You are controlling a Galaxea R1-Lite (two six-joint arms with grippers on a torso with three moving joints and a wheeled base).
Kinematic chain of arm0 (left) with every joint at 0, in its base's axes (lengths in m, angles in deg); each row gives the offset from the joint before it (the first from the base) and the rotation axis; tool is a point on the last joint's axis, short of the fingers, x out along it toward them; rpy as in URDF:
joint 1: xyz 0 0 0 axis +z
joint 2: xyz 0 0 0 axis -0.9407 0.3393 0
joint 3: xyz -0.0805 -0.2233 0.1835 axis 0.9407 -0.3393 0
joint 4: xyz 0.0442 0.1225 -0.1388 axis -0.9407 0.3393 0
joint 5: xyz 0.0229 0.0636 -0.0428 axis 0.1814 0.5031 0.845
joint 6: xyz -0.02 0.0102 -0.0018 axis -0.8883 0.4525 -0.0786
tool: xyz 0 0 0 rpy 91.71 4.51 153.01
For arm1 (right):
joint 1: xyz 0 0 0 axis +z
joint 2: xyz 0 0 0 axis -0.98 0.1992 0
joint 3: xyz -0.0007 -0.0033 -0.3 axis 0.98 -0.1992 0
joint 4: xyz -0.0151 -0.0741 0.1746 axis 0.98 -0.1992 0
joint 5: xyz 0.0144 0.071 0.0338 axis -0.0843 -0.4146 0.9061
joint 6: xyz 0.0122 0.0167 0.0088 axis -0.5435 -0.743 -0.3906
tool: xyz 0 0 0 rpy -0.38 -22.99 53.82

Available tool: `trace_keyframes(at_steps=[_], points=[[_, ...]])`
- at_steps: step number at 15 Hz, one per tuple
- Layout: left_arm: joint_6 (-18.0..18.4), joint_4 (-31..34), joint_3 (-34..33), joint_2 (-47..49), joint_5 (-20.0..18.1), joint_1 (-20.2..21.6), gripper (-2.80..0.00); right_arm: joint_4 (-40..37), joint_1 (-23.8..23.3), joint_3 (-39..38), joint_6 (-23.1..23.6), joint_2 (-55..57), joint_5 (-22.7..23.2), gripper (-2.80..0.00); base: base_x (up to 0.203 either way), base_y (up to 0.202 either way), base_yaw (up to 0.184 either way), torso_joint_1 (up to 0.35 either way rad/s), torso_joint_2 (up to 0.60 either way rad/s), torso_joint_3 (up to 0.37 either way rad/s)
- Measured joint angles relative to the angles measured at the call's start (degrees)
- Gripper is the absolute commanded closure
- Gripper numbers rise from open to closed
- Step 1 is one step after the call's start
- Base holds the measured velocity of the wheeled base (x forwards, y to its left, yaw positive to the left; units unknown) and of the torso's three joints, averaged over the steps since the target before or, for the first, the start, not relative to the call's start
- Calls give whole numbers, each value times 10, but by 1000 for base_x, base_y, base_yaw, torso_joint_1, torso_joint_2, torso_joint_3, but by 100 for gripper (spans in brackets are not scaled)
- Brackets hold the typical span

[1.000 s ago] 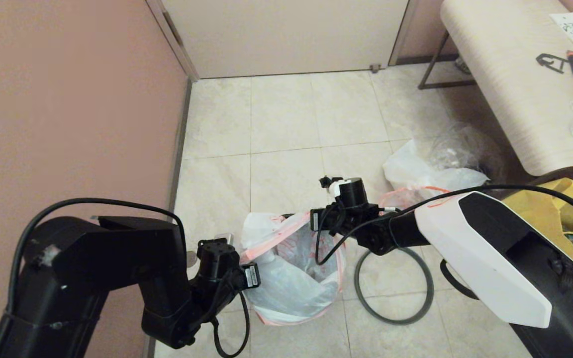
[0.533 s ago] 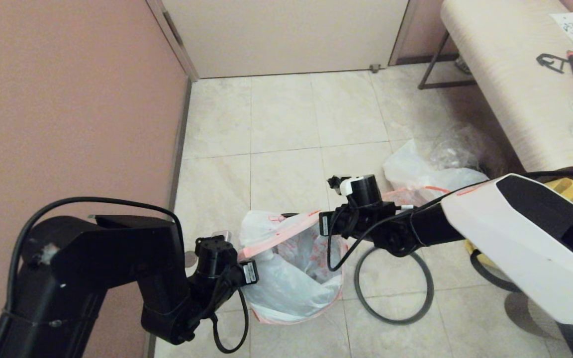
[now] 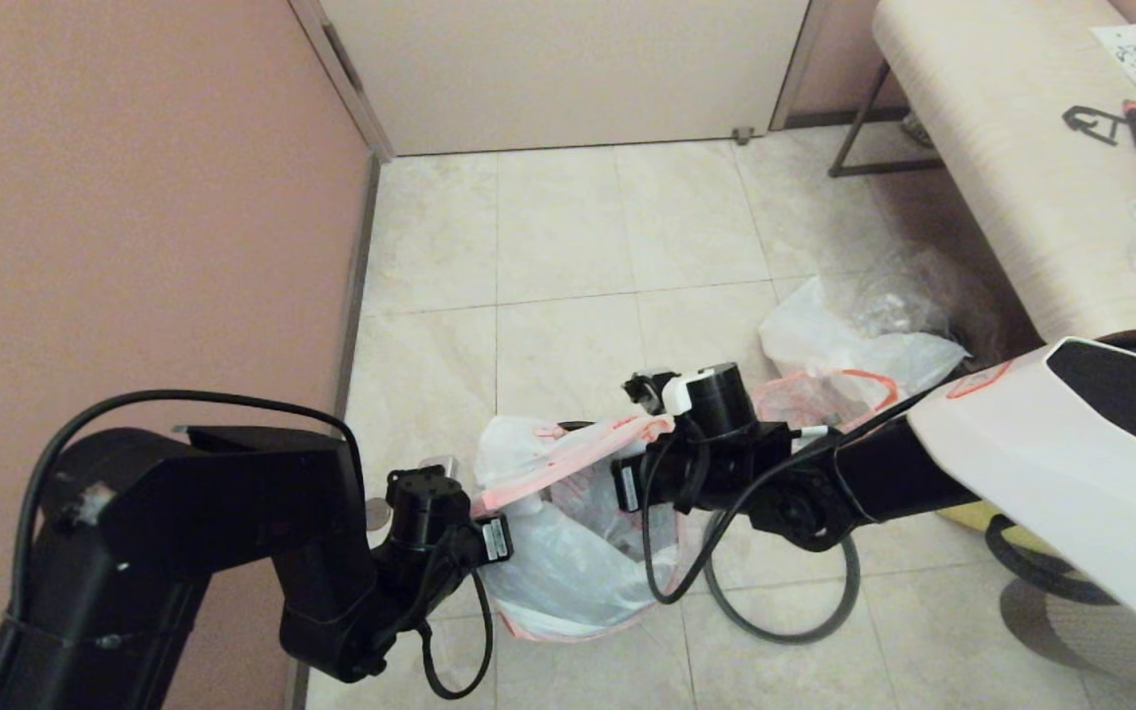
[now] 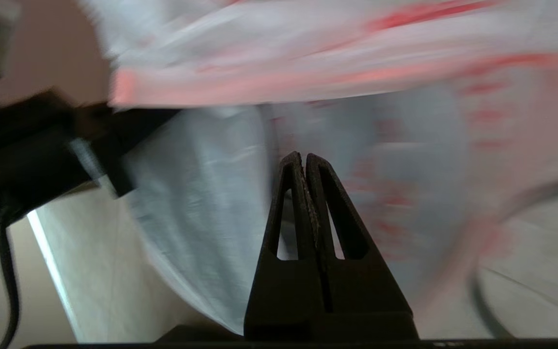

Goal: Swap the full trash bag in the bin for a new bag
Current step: Put the new garbage bag on the trash can

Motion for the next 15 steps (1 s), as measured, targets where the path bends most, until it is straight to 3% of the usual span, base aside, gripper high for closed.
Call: trace_keyframes(at_steps=[4,7,15], points=[[0,0,2,0,-1,-1,0,2,11,41,19,66,-1,0,0,0,0,0,0,0],[0,0,1,0,-1,-1,0,-2,13,122,18,116,-3,0,0,0,0,0,0,0],[1,-1,3,0,-1,-1,0,-77,22,278,7,181,-27,0,0,0,0,0,0,0]])
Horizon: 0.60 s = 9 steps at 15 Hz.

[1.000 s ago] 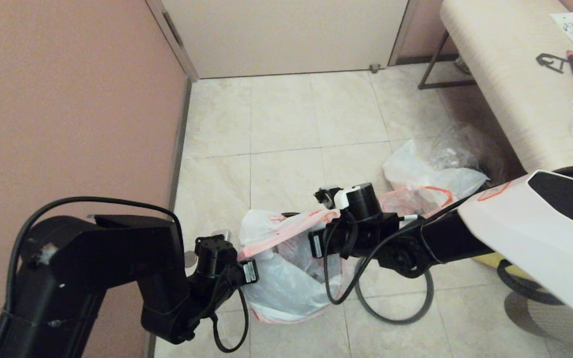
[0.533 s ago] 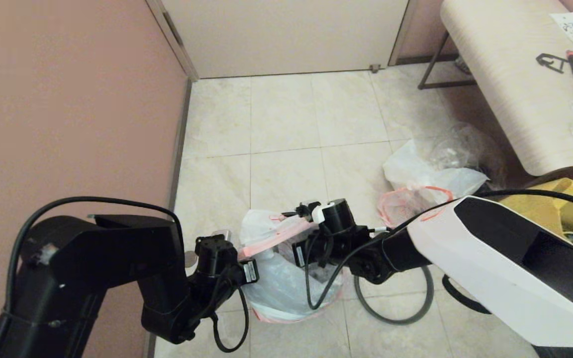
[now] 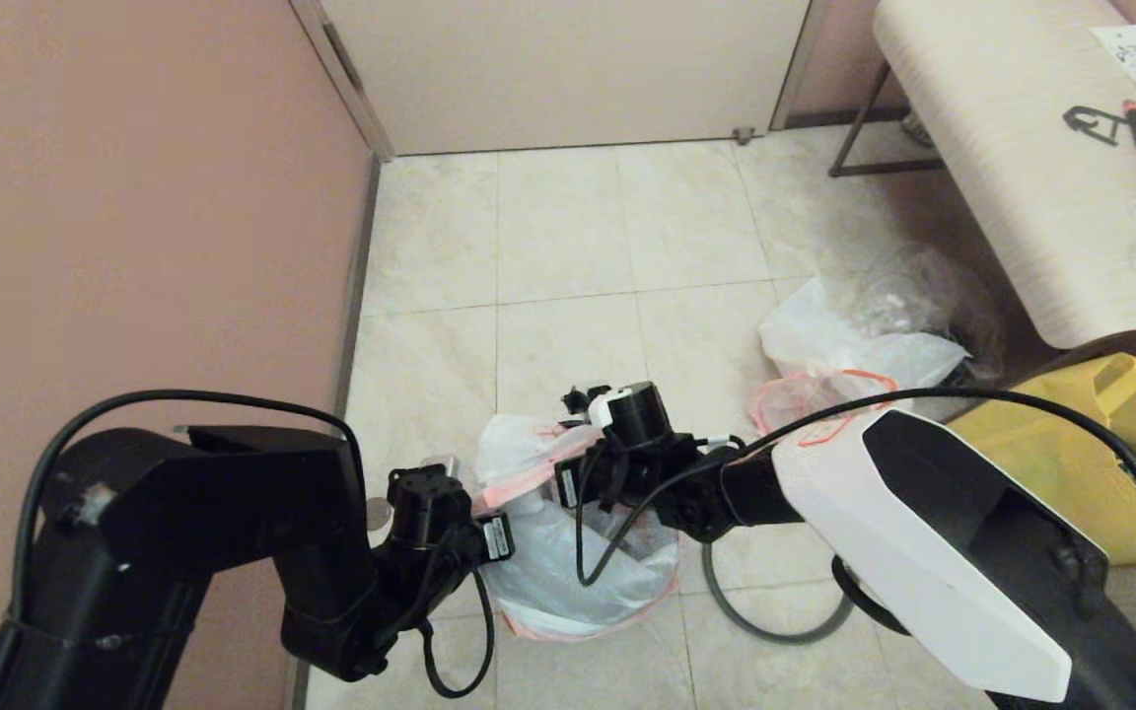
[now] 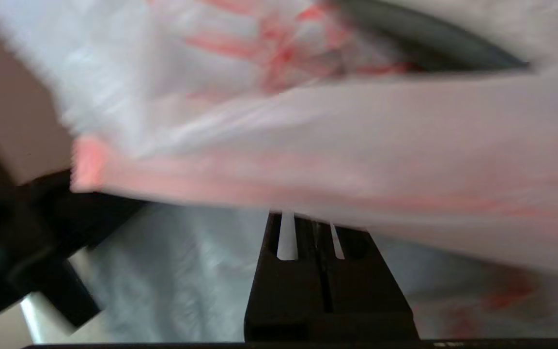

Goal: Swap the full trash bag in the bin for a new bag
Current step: Put the new garbage bag on the trash can

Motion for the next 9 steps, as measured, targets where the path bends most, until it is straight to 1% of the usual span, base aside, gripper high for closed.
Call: trace_keyframes(at_steps=[5,9], points=[[2,0,0,1,0,-1,0,-9,-2,44,-1,-13,1,0,0,0,0,0,0,0],[5,0,0,4,1,-5,0,-4,4,51,0,-15,4,0,0,0,0,0,0,0]])
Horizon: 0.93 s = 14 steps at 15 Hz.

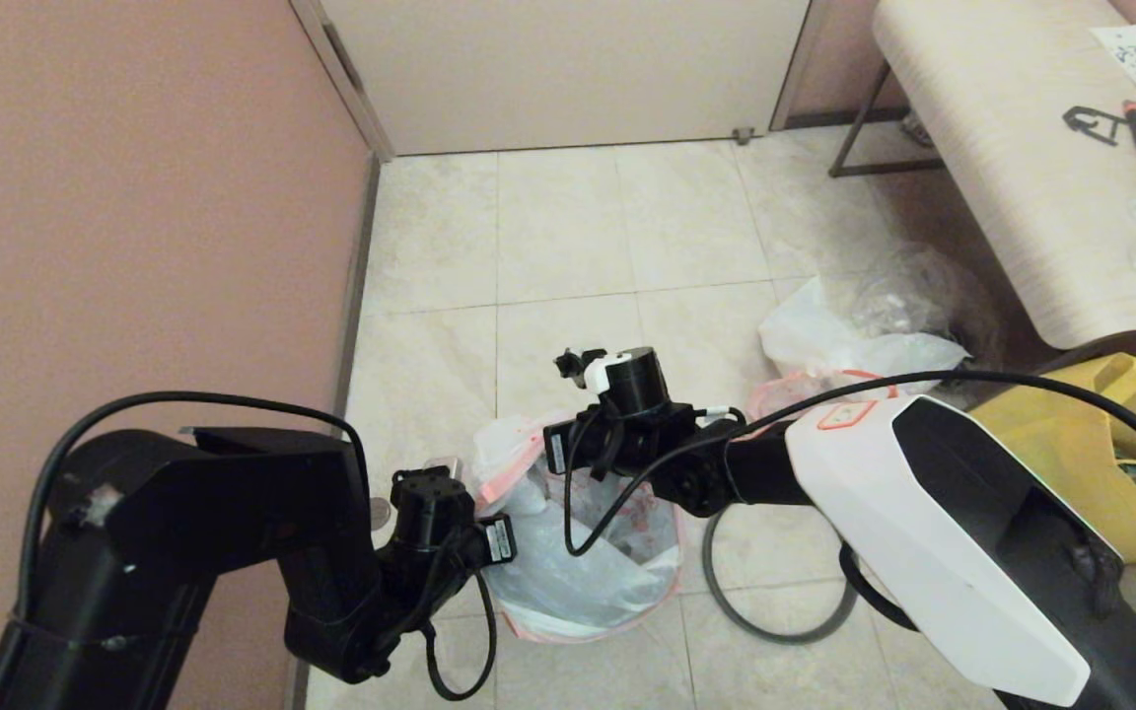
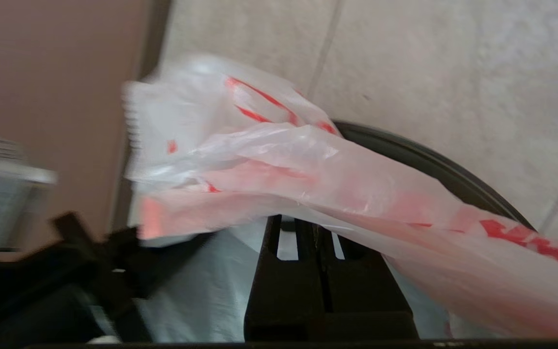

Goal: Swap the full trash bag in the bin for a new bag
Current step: Put the new garbage bag on the trash can

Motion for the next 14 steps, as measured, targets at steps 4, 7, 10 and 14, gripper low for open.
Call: trace_keyframes(at_steps=[4,7,10,14], points=[[16,-5,-13,2,-1,-9,0,17,-7,2,3,6,7,0,0,0,0,0,0,0],[56,-64,-33,18,-1,-17,0,37,-25,2,3,14,25,0,0,0,0,0,0,0],[100,-147,-55,43,-5,-23,0,39,-50,2,5,23,30,0,0,0,0,0,0,0],[105,-168,-60,60,-3,-24,0,27,-90,2,16,31,47,0,0,0,0,0,0,0]])
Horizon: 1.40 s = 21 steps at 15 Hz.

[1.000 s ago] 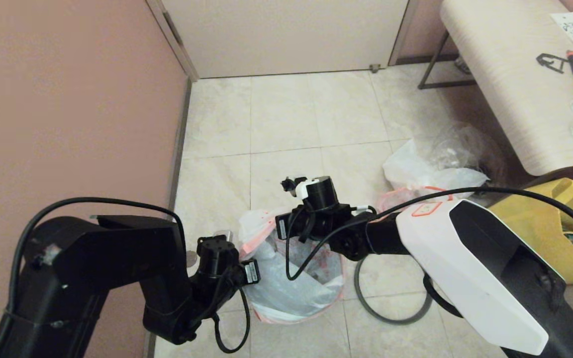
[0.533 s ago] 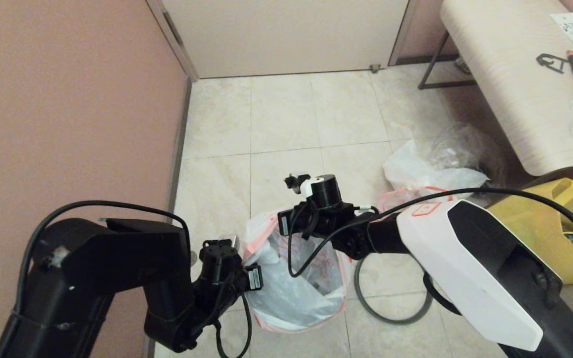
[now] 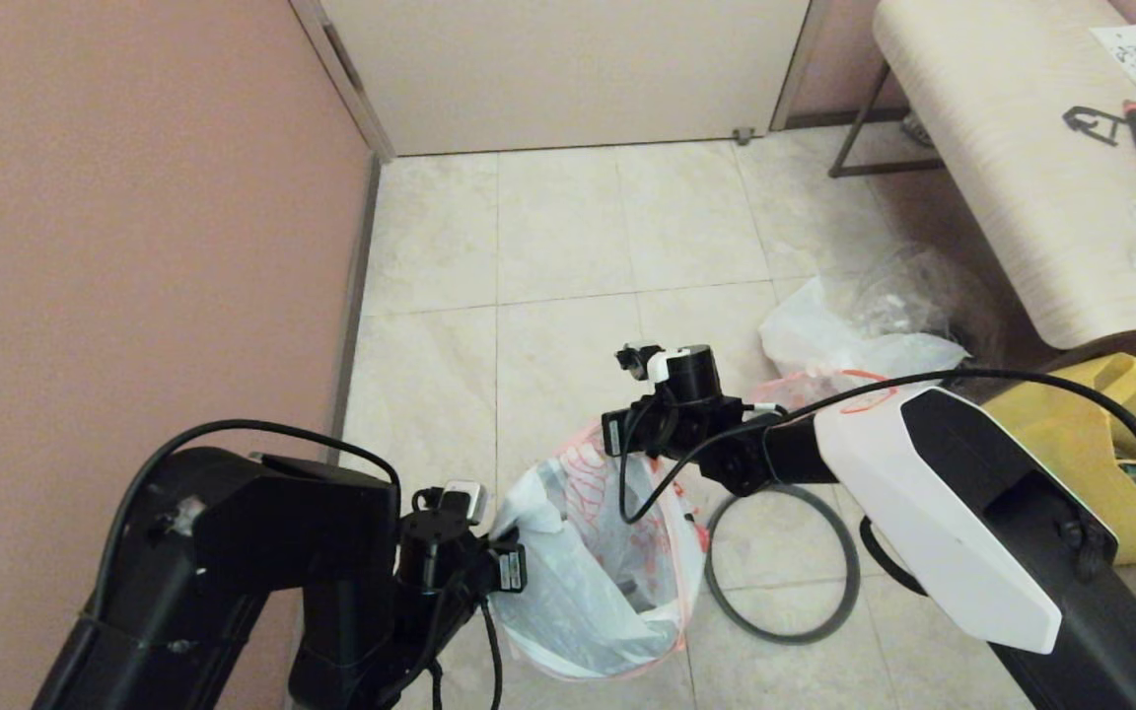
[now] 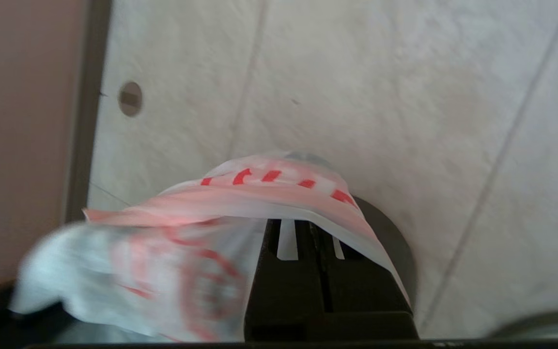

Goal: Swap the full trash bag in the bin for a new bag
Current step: Put the new garbage bag on the trash can

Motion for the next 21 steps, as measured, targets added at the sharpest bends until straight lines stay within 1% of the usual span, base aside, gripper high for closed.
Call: trace_keyframes(at_steps=[3,7,9,11,13,15,19,20,21], points=[[-1,-13,3,7,2,3,0,-31,-19,0,7,0,9,0,0,0,0,0,0,0],[-3,-15,11,9,3,13,0,-34,-55,-5,5,-2,21,0,0,0,0,0,0,0],[-2,-15,15,9,7,14,0,-35,-63,-21,-5,-16,25,0,0,0,0,0,0,0],[-2,-8,22,9,24,15,0,-31,-59,-57,-21,-53,36,0,0,0,0,0,0,0],[-1,23,37,7,57,15,0,-28,-47,-111,-41,-110,46,0,0,0,0,0,0,0],[1,42,44,1,68,15,0,-28,-31,-171,-53,-162,51,0,0,0,0,0,0,0],[1,70,60,-6,87,21,0,-27,-21,-288,-55,-258,35,0,0,0,0,0,0,0],[0,70,61,-7,89,22,-280,-27,-21,-312,-55,-276,33,0,0,0,0,0,0,0],[2,69,62,-8,95,21,-280,-28,-22,-335,-55,-293,31,0,0,0,0,0,0,0]])
